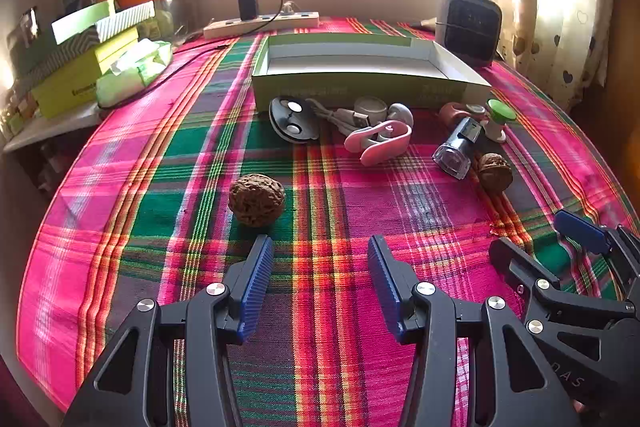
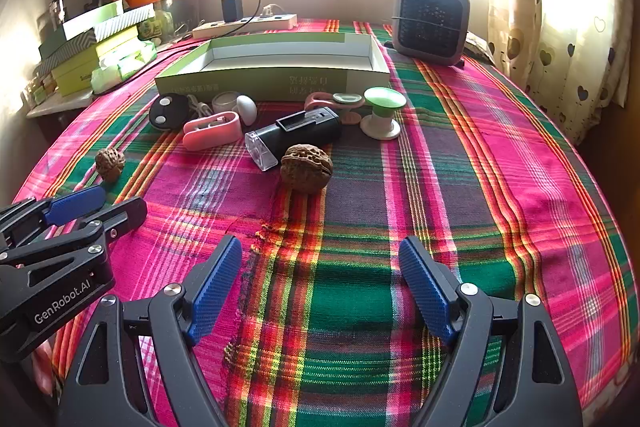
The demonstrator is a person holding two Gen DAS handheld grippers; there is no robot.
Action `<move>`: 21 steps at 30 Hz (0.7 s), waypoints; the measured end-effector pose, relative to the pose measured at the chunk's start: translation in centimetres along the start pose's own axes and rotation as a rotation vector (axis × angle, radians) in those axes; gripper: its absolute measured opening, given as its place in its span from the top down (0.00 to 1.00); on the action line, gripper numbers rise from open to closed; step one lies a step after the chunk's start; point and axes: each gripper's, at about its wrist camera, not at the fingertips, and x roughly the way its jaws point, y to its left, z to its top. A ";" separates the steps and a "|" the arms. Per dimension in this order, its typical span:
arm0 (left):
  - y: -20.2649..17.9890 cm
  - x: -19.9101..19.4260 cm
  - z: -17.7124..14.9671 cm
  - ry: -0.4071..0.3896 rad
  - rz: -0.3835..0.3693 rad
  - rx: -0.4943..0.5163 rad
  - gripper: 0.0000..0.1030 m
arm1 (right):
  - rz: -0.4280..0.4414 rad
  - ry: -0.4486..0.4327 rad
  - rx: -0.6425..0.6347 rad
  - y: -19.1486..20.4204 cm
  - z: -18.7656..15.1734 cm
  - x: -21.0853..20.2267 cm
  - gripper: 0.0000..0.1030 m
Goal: Organize objects
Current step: 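Move both grippers toward the two walnuts on the cloth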
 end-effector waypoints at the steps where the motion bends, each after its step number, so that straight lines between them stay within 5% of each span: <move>1: 0.0 0.0 -0.1 -0.001 -0.001 0.000 0.54 | 0.000 0.000 0.000 0.0 0.0 0.0 0.22; 21: 0.2 0.0 -0.5 -0.001 -0.005 0.002 0.54 | 0.003 0.002 -0.003 -0.2 -0.1 0.0 0.22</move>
